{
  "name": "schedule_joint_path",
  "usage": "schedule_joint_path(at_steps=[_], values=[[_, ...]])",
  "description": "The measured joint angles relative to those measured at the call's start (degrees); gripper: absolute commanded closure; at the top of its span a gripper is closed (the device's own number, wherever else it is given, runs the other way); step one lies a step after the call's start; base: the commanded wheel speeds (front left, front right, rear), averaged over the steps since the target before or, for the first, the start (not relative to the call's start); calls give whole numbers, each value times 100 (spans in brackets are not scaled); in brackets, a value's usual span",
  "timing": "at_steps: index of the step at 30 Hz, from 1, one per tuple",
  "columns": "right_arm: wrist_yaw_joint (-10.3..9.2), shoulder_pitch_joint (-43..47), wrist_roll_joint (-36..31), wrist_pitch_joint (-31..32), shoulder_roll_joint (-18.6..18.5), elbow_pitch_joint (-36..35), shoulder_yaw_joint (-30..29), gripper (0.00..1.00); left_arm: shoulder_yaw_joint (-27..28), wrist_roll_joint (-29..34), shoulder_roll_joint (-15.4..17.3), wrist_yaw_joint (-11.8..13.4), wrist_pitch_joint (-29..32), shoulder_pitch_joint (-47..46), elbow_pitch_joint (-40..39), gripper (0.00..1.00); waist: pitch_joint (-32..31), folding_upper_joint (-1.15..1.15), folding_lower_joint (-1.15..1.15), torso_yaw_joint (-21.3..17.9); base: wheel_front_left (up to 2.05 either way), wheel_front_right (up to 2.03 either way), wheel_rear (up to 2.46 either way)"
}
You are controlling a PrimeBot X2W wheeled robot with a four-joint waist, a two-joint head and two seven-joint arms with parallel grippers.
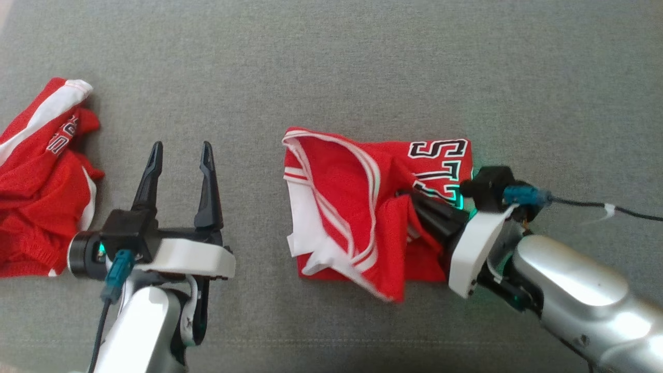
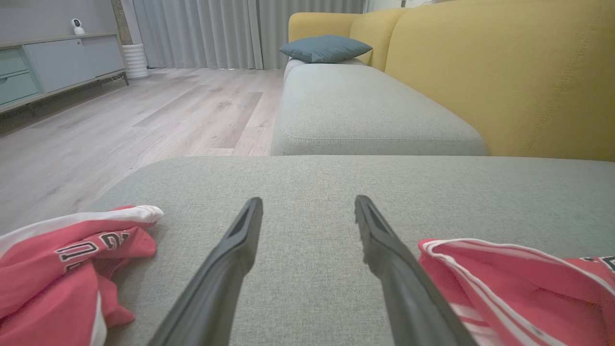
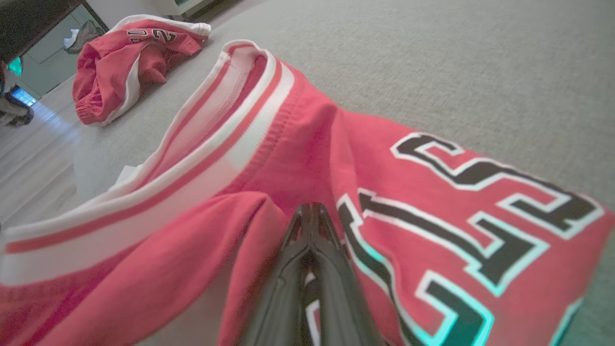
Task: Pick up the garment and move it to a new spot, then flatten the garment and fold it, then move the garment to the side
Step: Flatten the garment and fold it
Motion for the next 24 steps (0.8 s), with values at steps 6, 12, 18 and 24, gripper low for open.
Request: schedule_joint_path(at_steps=[6,12,18,24], values=[[0,-112,299,-101,-226,-229,552,100,3,0,-2,-22,0,2,1,0,-17,0,0,-35,0,0,0],[0,-137,454,-86,-408,-469,859,100,19,0,-1,-30,-1,3,2,0,-21,0,0,-66,0,0,0],[0,-133,515,100,-464,-736,972,100,27,1,-2,-32,-1,3,2,0,-16,0,0,-92,0,0,0],[0,-45,552,371,-565,-901,1007,100,45,8,-5,-74,-1,4,10,0,-51,0,0,-121,0,0,0]])
